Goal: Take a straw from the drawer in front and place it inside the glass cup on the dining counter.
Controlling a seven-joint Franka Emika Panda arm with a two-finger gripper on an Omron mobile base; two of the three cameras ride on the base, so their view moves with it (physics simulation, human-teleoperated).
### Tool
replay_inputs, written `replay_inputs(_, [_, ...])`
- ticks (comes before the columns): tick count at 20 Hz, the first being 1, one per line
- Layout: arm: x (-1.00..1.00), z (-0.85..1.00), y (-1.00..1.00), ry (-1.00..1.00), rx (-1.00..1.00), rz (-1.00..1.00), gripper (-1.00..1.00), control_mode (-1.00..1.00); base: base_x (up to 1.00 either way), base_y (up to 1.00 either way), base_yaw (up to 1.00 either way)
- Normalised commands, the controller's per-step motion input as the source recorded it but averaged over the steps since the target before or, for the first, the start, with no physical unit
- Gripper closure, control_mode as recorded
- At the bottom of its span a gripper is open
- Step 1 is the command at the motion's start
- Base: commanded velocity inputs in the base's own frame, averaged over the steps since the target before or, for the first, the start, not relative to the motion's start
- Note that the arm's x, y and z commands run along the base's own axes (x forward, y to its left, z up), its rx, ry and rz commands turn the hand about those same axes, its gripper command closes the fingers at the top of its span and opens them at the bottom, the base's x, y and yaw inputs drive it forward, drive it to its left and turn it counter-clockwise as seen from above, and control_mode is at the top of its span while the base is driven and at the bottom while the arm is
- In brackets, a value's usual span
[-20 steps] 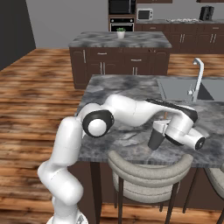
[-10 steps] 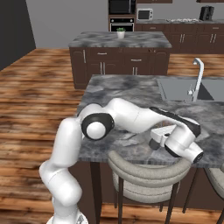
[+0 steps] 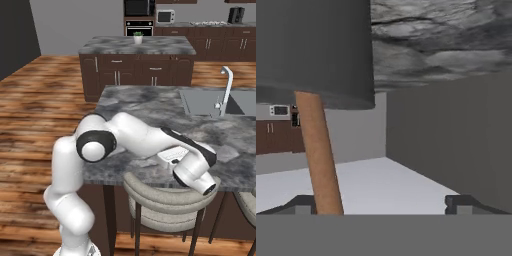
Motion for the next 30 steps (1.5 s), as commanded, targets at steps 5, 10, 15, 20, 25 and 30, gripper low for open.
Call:
replay_inputs(5, [0.22, 0.42, 0.16, -0.01, -0.01, -0.06, -1.0, -1.0, 0.0, 0.0, 0.0])
replay_inputs(10, [0.31, 0.9, 0.0, 0.02, 0.0, -0.03, -1.0, -1.0, 0.0, 0.0, 0.0])
replay_inputs(15, [-0.13, 0.78, 0.54, 0.01, -0.05, 0.0, -1.0, -1.0, 0.0, 0.0, 0.0])
replay_inputs(20, [-0.09, 0.71, 1.0, 0.0, -0.37, 0.0, -1.0, -1.0, 0.0, 0.0, 0.0])
replay_inputs(25, [-0.01, 0.45, 1.0, 0.0, -0.22, 0.03, -1.0, -1.0, 0.0, 0.0, 0.0])
replay_inputs(30, [0.0, 0.0, 1.0, 0.01, -0.13, 0.1, -1.0, -1.0, 0.0, 0.0, 0.0])
